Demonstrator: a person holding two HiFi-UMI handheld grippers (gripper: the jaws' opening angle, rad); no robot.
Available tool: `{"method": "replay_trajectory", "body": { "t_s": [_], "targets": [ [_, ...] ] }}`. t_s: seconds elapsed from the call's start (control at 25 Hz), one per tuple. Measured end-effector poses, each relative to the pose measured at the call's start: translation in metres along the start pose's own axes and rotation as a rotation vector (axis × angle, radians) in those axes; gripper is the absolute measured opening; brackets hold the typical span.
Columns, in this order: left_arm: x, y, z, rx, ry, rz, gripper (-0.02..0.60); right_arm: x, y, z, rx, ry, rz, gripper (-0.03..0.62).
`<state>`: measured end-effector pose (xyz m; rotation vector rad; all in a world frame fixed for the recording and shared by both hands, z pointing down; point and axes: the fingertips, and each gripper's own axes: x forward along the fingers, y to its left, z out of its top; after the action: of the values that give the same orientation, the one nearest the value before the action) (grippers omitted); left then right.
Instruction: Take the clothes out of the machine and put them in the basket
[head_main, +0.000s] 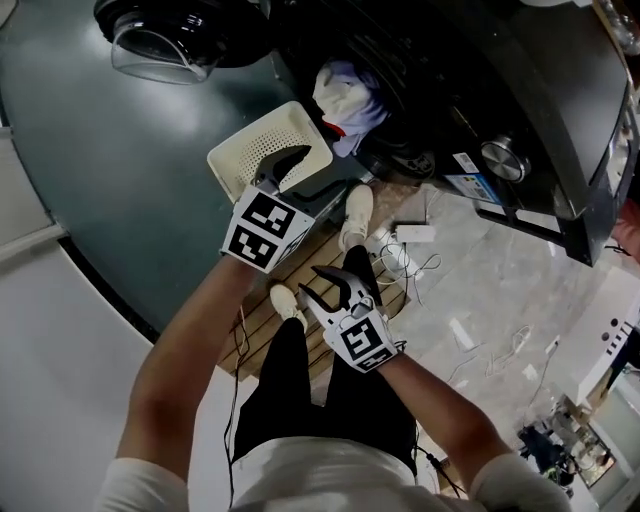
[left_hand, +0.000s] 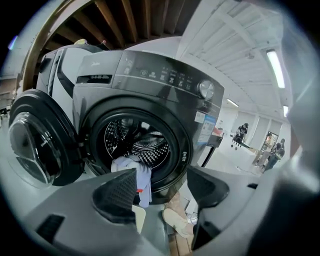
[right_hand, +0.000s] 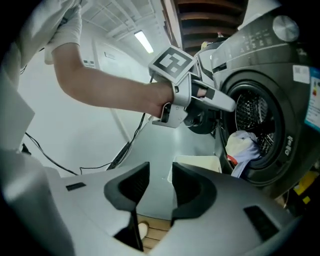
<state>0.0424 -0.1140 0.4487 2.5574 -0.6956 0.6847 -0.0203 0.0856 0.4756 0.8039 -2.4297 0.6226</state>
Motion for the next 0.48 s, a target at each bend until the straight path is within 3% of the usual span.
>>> {"method": "replay_trajectory", "body": {
  "t_s": [0.24, 0.48],
  "targets": [
    [0.059, 0.029, -0.023, 0.026, 0.047, -0.014, 0.314, 0.029, -0.049, -0.007, 0.055, -0.090, -0.047, 0.123],
    [0.105, 0.054, -0.046, 0.066, 0.102, -0.037, 0.325, 0.077, -0.094, -0.006, 0.073, -0.111, -0.073, 0.123]
  ]
}}
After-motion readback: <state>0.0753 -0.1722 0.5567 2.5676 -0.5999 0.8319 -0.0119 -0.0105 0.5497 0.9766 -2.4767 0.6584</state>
